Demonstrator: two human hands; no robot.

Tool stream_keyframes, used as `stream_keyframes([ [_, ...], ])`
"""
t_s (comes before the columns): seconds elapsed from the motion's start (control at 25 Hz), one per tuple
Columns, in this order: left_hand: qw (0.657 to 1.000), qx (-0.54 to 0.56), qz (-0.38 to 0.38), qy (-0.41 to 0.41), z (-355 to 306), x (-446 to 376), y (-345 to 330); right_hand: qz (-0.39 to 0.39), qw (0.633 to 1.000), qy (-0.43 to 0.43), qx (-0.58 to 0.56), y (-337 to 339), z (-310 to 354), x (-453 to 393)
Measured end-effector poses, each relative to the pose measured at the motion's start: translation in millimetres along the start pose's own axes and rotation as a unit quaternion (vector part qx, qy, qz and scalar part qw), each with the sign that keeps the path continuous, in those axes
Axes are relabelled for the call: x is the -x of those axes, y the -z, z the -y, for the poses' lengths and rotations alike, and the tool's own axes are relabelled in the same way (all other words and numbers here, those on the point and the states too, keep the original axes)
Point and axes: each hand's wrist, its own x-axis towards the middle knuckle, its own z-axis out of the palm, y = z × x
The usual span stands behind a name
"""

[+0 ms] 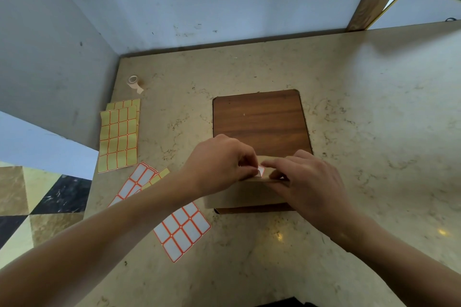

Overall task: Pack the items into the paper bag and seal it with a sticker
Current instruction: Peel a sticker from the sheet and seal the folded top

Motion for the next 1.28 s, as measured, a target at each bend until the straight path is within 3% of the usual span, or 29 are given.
stream_keyframes([
  [0.44,0.978,0.141,0.137,0.072,13,-4,8,0.029,0.998,0.027,0.038,-1,4,-1],
  [0.64,0.984,0.111,0.134,0.047,12,-3,9,0.029,0.998,0.033,0.043,-1,6,-1],
  [0.76,0.979,0.105,0.169,0.031,10,2,15,0.028,0.998,0.033,0.049,0,7,0],
  [0.84,0.983,0.04,0.181,-0.006,12,12,15,0.033,0.998,0.032,0.048,0,8,1],
  [0.96,0.982,-0.12,0.058,-0.135,17,32,1,0.054,0.997,0.024,0.046,1,9,2],
  [1.04,0.969,-0.165,-0.017,-0.182,21,38,-11,0.065,0.996,0.017,0.051,2,9,2],
  [1.28,0.965,-0.171,-0.074,-0.186,19,36,-23,0.144,0.986,0.014,0.086,11,14,-8],
])
